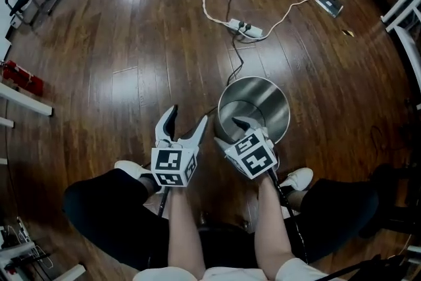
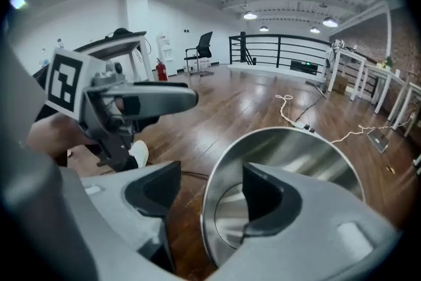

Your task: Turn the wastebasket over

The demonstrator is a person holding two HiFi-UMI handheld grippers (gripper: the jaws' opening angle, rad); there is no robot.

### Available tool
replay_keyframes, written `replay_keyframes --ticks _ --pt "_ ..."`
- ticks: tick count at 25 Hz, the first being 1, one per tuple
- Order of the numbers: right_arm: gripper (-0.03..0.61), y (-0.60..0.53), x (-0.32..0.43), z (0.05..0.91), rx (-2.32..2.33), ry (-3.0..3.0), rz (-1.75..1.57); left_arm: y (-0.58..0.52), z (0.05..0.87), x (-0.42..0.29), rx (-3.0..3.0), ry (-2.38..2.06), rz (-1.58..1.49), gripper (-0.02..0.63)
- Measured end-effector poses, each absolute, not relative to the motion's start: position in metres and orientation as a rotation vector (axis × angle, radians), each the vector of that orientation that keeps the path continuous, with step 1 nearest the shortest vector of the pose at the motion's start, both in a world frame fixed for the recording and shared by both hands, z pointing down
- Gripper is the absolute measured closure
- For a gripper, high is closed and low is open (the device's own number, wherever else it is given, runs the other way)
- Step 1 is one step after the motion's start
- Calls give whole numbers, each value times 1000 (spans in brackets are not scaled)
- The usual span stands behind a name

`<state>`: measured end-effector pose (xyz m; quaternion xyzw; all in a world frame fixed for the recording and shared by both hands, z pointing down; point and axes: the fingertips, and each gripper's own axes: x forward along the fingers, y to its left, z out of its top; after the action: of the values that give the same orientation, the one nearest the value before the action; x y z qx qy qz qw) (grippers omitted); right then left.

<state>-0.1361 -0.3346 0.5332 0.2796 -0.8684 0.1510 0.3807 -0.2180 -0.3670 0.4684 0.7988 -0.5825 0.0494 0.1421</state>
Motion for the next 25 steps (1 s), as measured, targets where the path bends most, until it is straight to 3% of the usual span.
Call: replay_keyframes --ticks 2,4,6,14,25 --pt "399 -339 -142 546 726 -2177 410 -367 469 -228 2272 -1715 130 231" --pt "434 -344 -150 553 740 -2145 417 -367 469 -237 2244 -1744 116 227" --pt "517 -348 -154 556 751 -2108 396 -366 471 -242 2224 -1755 108 227" --pt "545 -348 -137 547 810 -2160 532 -363 466 -251 2197 -1779 77 236" --pt "545 -363 -95 469 908 -2572 892 -357 460 -256 2160 -1797 40 262"
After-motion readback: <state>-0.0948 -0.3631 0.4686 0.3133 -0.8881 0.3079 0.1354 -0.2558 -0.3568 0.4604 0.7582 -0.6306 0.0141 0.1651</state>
